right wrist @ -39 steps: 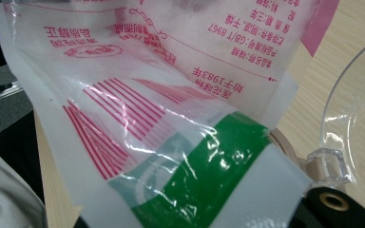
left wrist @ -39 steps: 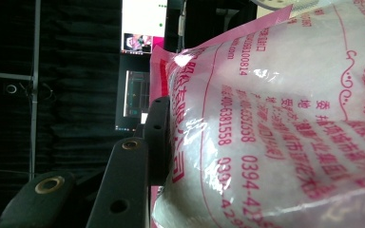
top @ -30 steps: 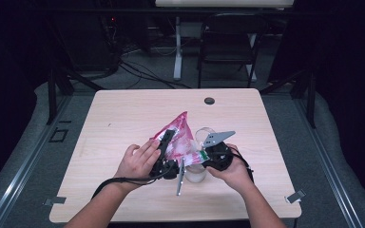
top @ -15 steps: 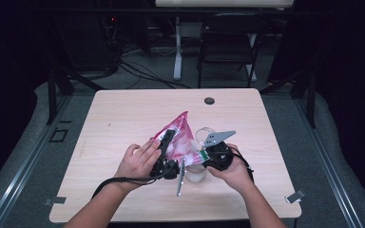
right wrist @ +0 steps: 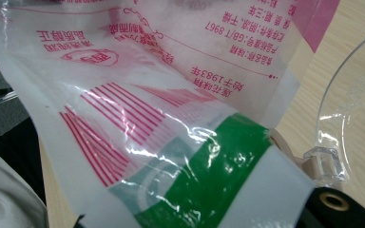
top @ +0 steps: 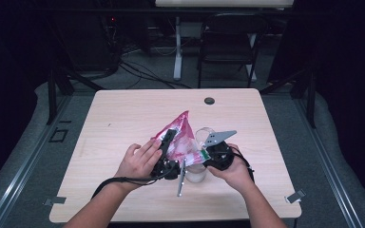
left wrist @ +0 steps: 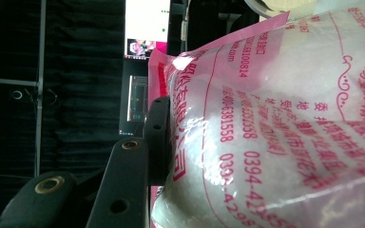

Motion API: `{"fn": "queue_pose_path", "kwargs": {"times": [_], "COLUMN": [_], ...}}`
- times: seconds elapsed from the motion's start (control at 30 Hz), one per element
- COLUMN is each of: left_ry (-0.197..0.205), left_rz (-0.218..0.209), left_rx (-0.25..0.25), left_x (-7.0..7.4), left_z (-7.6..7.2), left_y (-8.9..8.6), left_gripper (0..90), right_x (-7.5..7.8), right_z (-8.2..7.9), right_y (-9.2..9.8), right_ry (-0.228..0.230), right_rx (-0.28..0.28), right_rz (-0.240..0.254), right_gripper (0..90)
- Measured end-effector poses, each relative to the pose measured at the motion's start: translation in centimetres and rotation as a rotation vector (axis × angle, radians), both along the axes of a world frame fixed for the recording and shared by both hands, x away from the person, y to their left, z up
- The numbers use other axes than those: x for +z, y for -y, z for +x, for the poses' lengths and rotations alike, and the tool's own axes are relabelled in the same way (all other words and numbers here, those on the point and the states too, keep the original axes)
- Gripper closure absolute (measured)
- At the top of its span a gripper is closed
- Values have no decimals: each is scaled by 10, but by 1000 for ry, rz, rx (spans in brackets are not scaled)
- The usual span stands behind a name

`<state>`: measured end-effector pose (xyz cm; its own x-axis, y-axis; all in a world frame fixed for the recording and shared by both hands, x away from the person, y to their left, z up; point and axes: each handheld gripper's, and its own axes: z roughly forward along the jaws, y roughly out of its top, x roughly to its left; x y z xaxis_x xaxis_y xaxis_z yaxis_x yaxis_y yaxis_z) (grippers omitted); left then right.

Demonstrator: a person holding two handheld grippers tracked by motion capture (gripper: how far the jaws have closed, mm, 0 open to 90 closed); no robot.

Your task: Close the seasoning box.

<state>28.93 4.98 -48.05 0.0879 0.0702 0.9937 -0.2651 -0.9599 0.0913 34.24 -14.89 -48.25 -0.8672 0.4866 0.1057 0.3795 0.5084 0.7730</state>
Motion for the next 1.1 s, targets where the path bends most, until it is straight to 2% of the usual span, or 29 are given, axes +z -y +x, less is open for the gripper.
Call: {"fn": "queue_pose_path", "kwargs": {"times": [0.5, 0.77, 0.87, 1.1], "left_ry": [6, -8, 2, -2], "left_rz": [13, 6, 4, 6], "left_rx": [-14, -13, -27, -28], "left_x": [2, 4, 4, 6], "left_z": [-1, -1, 0, -1], "left_y": [6, 7, 8, 11], "left_gripper": [655, 656, 656, 657], "right_x": [-1, -1, -1, -1], "right_z": [1, 1, 1, 1], "right_y": [0, 0, 0, 1], "right_ry": [-1, 2, 2, 1], "right_rx": [-10, -11, -9, -15], "right_rz": [-6, -5, -7, 3], "right_gripper": [900, 900, 900, 900]}}
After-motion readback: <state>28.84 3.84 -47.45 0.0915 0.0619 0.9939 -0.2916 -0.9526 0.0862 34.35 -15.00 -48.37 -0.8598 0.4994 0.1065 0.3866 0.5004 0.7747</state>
